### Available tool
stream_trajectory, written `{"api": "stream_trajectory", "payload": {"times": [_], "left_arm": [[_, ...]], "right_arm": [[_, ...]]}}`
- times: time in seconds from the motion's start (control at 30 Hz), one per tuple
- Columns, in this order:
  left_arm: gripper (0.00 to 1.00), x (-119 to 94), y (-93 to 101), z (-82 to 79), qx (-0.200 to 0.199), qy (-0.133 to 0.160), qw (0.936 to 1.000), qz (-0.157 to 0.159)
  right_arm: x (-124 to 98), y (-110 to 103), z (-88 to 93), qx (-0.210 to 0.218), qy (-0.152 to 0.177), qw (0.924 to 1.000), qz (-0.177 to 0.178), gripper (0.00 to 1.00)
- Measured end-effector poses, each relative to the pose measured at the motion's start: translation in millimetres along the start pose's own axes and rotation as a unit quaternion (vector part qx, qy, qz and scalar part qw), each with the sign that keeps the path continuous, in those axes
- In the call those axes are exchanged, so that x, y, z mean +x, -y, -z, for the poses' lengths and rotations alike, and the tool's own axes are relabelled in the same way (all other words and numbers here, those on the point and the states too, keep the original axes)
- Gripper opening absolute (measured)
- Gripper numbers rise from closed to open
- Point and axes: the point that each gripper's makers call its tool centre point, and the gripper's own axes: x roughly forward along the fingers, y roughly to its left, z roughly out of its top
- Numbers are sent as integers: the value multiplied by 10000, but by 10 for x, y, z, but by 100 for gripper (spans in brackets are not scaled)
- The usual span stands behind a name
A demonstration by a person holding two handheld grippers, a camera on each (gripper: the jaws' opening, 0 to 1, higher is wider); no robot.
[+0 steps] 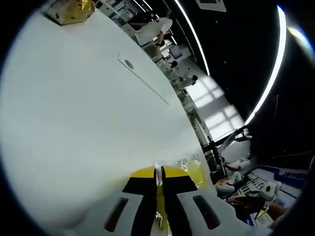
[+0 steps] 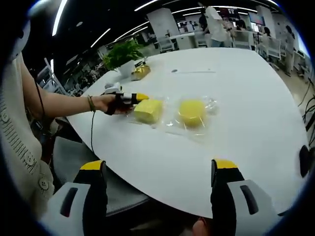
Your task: Compare the silicone blocks by pressing each to a similar depth, holding the contact briefly, and releasing to observe deformation and rebound differences across the visible hardness samples.
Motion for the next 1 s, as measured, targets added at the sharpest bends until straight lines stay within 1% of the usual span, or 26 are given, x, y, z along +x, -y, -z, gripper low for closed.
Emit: {"api": "stream_trajectory", "payload": {"times": [0.1, 0.2, 0.33, 0.5, 0.57, 0.63, 0.7, 0.77, 0.8, 0.9, 0.97, 1.0], "left_arm": [[0, 6, 28, -13, 246, -11, 9997, -37], [0, 5, 58, -44, 316, -2, 9995, -34], [0, 3, 109, -91, 428, 58, 9990, -117], [0, 27, 180, -168, 545, 128, 9982, -214], [0, 26, 231, -192, 756, 123, 9968, -241], [0, 17, 274, -205, 976, 92, 9946, -328], [0, 2, 285, -204, 1135, 23, 9923, -488], [0, -10, 340, -192, 1487, -73, 9870, -600], [0, -12, 400, -183, 1711, -100, 9833, -611], [0, -16, 600, -128, 2026, -199, 9775, -553], [0, -16, 675, -111, 2108, -213, 9759, -519], [0, -18, 746, -90, 2195, -227, 9741, -499]], "right_arm": [[18, -7, -18, -17, 5, 10000, -23, 81], [27, -10, -32, -32, 22, 10000, -36, 81], [28, -8, -44, -74, 28, 10000, -48, 80], [24, -48, -150, -68, 219, 9997, -131, 80], [23, -53, -157, -168, 205, 9996, -121, 80], [11, -68, -162, -215, 224, 9994, -133, 80], [-11, -90, -176, -232, 271, 9993, -148, 79], [-36, -107, -186, -294, 301, 9990, -151, 79], [-47, -109, -192, -323, 314, 9989, -144, 79], [-97, -111, -222, -378, 414, 9983, -133, 79], [-127, -121, -233, -415, 463, 9980, -125, 79], [-141, -127, -235, -439, 486, 9978, -122, 79]]}}
